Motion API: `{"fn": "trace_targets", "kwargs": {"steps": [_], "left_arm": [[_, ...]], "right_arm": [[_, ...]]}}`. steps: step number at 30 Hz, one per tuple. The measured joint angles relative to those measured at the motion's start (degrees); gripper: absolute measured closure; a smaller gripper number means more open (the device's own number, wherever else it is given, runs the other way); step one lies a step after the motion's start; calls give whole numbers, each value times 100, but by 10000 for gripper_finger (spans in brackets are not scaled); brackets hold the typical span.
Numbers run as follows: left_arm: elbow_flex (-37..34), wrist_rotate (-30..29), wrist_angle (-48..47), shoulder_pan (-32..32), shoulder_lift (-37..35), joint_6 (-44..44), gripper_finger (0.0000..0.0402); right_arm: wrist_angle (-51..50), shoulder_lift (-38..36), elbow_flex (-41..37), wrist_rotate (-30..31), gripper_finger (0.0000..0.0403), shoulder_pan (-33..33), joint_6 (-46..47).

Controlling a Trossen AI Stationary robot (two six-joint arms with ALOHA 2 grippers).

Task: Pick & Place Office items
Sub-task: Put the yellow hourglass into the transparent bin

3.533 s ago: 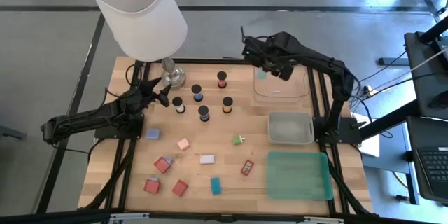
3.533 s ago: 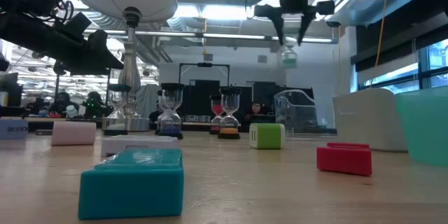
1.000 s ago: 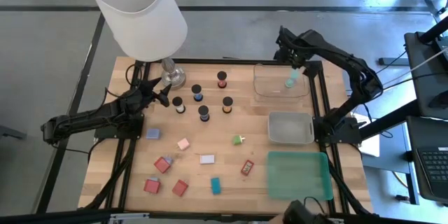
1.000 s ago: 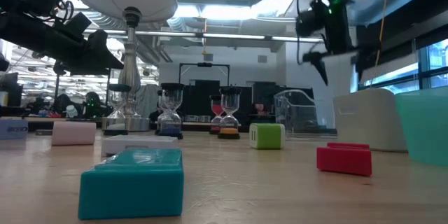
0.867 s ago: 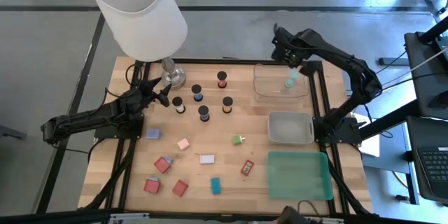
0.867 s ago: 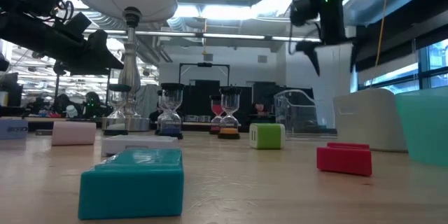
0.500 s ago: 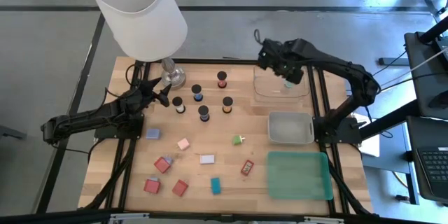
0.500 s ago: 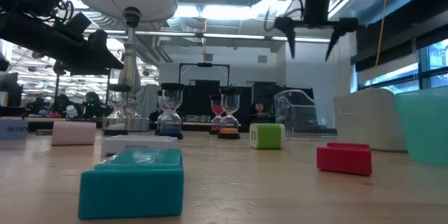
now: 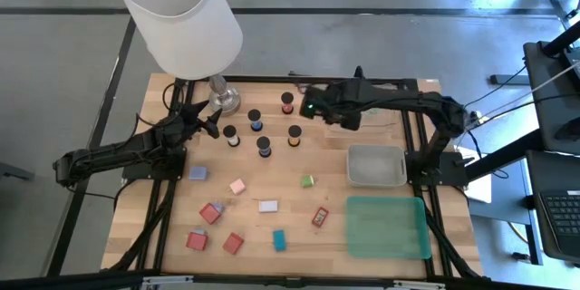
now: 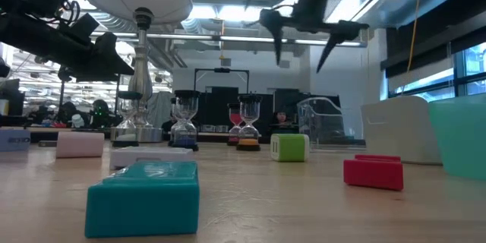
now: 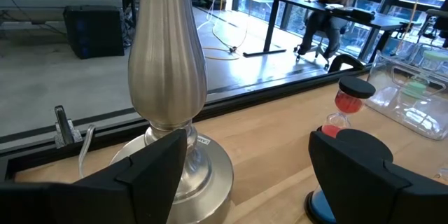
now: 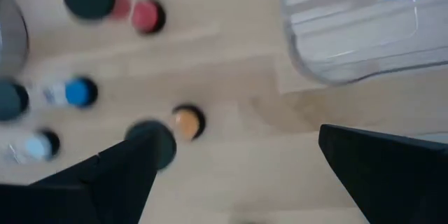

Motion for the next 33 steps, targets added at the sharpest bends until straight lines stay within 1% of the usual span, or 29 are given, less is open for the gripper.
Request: {"fn": "trace_targets", "kwargs": {"steps": [2,5,7,12,17,22,27,31,33], "left_arm": [[0,0,0,-1,0,0,105],[0,0,0,1,0,0,105],[0,0,0,0,0,0,105],[0,0,0,-1,-2,0,105],[0,0,0,1,-1,0,105],[0,1,0,1,-1,2,105],[0,0,0,0,-1,0,105],[0,0,2,1,0,0,105],[0,2,0,-1,0,2,105]], "right_arm": [[-4,133,81,-35,18,145,-214],[23,219,120,-310,18,345,-488],[70,228,120,-339,18,471,-630],[285,228,122,-249,18,716,-1113],[607,374,128,73,6,929,-1309],[742,626,128,85,4,950,-1554],[893,934,128,245,3,956,-1592],[1118,1139,126,302,3,950,-1842],[1202,1194,124,445,3,941,-1967]]}}
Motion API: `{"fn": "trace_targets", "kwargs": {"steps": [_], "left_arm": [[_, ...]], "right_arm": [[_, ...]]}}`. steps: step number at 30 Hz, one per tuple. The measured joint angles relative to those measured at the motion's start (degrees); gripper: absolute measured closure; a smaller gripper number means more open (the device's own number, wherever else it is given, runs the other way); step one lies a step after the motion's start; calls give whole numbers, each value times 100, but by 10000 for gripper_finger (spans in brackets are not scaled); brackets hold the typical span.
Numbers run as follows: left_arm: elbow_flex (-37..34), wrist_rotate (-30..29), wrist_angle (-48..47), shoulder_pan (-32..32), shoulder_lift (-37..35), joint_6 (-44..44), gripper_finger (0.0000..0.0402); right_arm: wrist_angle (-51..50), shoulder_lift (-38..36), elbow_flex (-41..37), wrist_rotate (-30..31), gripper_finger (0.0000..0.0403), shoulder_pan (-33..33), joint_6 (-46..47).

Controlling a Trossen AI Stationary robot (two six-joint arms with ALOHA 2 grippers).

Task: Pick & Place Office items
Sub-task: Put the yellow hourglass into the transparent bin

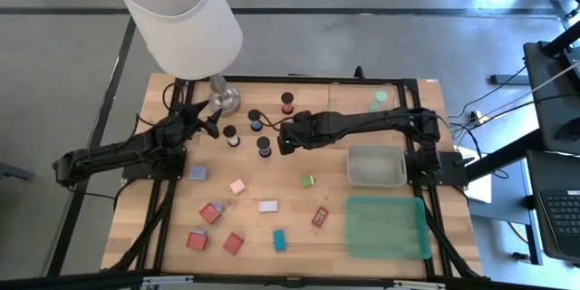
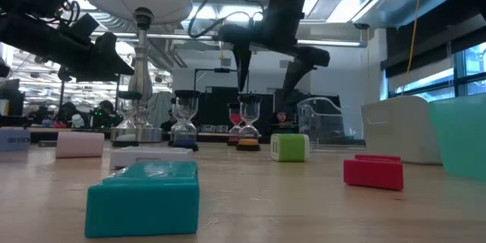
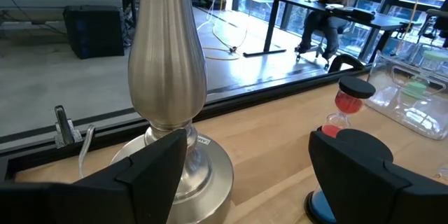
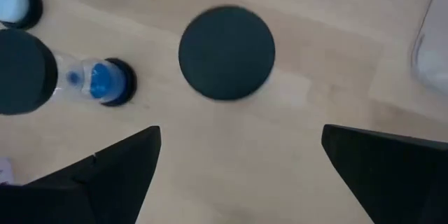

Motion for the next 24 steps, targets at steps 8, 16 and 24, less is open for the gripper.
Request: {"fn": "trace_targets", "kwargs": {"steps": [8,16,24], "left_arm": [[0,-2,0,2,0,0,105],[0,-2,0,1,-1,-2,105],[0,-2,0,1,-2,-2,105]], "right_arm": [[344,34,-2,446,3,-141,-746],[485,427,-2,23,3,-388,-1046],[781,520,-4,-97,3,-633,-1053]]}}
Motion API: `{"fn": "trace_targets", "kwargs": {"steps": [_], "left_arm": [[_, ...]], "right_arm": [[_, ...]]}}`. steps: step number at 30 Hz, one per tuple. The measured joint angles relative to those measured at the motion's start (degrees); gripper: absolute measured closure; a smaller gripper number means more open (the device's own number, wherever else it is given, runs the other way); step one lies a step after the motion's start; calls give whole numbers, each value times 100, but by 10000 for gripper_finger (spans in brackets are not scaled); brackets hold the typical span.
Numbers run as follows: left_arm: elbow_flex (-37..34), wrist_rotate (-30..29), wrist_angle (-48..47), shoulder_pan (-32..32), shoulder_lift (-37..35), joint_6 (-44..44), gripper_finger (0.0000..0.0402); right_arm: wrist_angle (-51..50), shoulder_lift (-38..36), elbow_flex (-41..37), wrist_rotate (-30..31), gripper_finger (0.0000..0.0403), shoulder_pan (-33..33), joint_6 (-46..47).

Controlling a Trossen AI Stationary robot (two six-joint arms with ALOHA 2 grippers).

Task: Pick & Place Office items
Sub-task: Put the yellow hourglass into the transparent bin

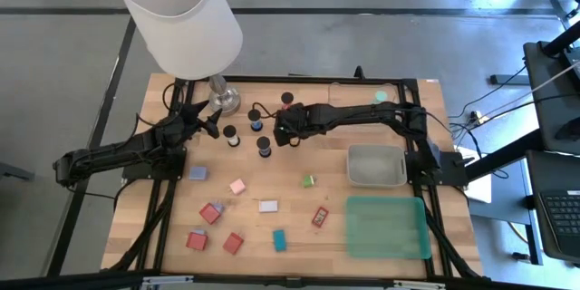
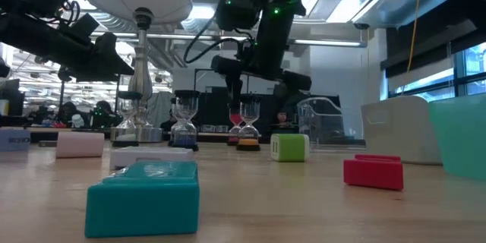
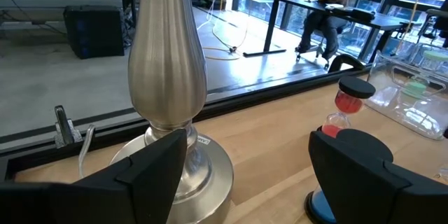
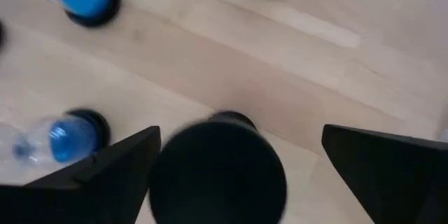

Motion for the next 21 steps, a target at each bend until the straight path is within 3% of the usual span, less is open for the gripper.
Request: {"fn": "trace_targets", "kwargs": {"steps": [10,21], "left_arm": [[0,0,0,0,1,1,105],[-1,0,0,1,1,2,105]], "right_arm": [[66,0,0,-4,16,-63,135],[-17,0,0,-221,123,-51,317]]}}
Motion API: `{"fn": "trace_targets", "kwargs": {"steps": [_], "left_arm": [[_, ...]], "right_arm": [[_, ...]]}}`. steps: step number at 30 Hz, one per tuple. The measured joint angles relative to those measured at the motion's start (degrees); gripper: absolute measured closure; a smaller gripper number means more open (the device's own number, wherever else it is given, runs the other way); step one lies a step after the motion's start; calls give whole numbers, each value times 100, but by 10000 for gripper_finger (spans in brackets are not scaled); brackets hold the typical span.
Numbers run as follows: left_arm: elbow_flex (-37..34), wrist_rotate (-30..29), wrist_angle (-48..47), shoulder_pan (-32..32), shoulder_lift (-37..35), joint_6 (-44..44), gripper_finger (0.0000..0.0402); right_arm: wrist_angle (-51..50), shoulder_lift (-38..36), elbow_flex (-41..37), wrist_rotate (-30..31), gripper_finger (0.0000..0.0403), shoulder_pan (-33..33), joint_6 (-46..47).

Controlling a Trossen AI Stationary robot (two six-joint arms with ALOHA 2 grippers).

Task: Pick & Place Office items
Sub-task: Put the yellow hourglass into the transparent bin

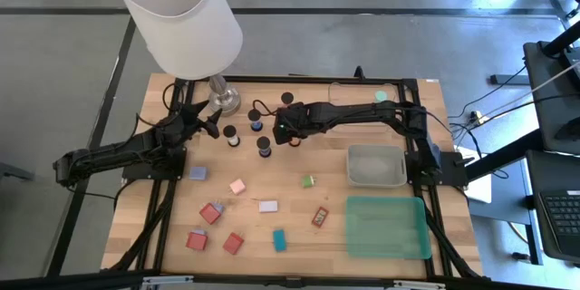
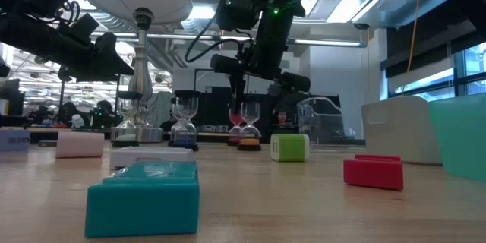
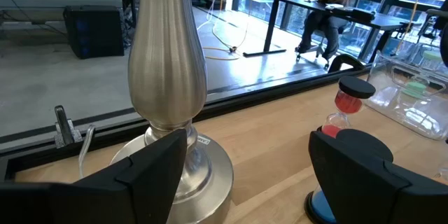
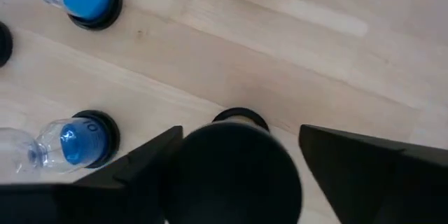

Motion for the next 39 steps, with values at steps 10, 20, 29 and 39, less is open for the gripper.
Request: {"fn": "trace_targets", "kwargs": {"steps": [10,20,29,39], "left_arm": [[1,0,0,0,0,-2,105],[1,0,0,-2,-1,-2,105],[1,0,0,-2,1,-2,105],[1,0,0,0,-1,-2,105]], "right_arm": [[-109,-241,0,-312,199,-85,414],[-1233,-1102,1319,1126,197,-369,526],[-3068,-1279,2240,1720,198,-828,1724],[-3949,-1272,1738,1536,198,-1401,2162]]}}
